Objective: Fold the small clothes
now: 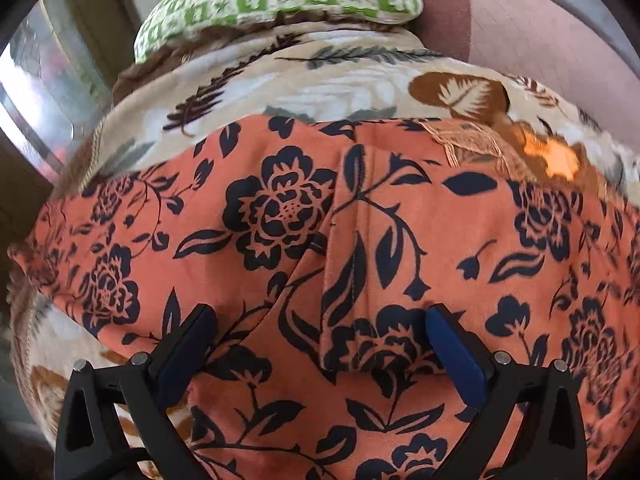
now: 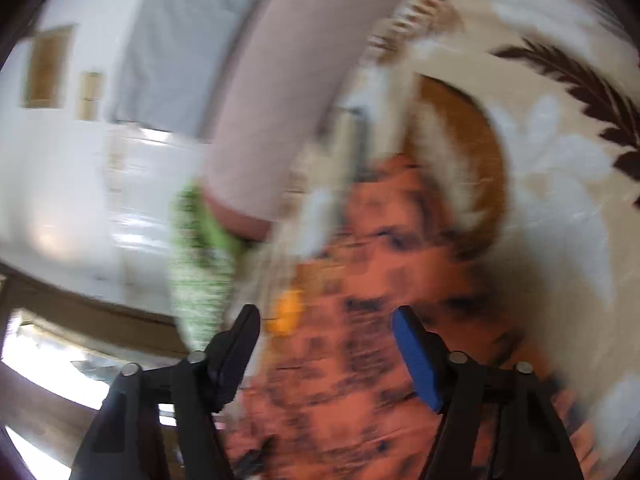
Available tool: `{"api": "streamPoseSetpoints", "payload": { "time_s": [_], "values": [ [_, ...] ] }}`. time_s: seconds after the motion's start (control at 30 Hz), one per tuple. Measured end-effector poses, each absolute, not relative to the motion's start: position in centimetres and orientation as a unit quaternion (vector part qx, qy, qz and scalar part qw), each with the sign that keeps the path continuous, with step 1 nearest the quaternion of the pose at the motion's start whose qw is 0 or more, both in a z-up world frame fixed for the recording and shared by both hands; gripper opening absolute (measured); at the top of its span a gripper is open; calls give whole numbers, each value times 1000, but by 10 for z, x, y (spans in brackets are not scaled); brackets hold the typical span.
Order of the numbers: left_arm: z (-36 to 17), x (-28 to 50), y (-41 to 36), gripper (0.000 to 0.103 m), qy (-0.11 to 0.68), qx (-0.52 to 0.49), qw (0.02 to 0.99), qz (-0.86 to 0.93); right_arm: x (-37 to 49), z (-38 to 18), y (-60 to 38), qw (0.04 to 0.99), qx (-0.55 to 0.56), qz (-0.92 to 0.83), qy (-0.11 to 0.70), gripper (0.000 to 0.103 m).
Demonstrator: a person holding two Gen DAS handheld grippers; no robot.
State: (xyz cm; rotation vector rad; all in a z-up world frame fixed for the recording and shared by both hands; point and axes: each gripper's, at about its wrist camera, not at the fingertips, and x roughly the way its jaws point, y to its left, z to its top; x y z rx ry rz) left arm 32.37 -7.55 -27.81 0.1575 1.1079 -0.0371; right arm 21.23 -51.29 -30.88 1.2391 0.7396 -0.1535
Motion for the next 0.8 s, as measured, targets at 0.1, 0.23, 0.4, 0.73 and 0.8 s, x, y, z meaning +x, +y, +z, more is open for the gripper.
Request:
{"api": "streamPoseSetpoints", "payload": {
  "time_s": [0.1, 0.23, 0.4, 0.73, 0.8],
  "values": [
    [-277, 324, -74, 103, 526, 75, 847, -16, 209, -318, -522, 733, 590, -77, 329, 32],
    [-271, 322, -76, 103, 514, 87, 853, -10, 219, -281, -536, 757, 589, -55, 278, 33],
    [-274, 326, -70, 103, 518, 85, 851, -4, 258, -279, -541, 758, 573, -90, 299, 33],
    [-245, 330, -36, 103, 495, 46, 868, 9, 271, -262, -528, 769, 548, -94, 315, 33],
    [-234, 332, -13, 103, 484, 31, 874, 30, 264, -247, -500, 782, 530, -53, 325, 33]
  ]
}}
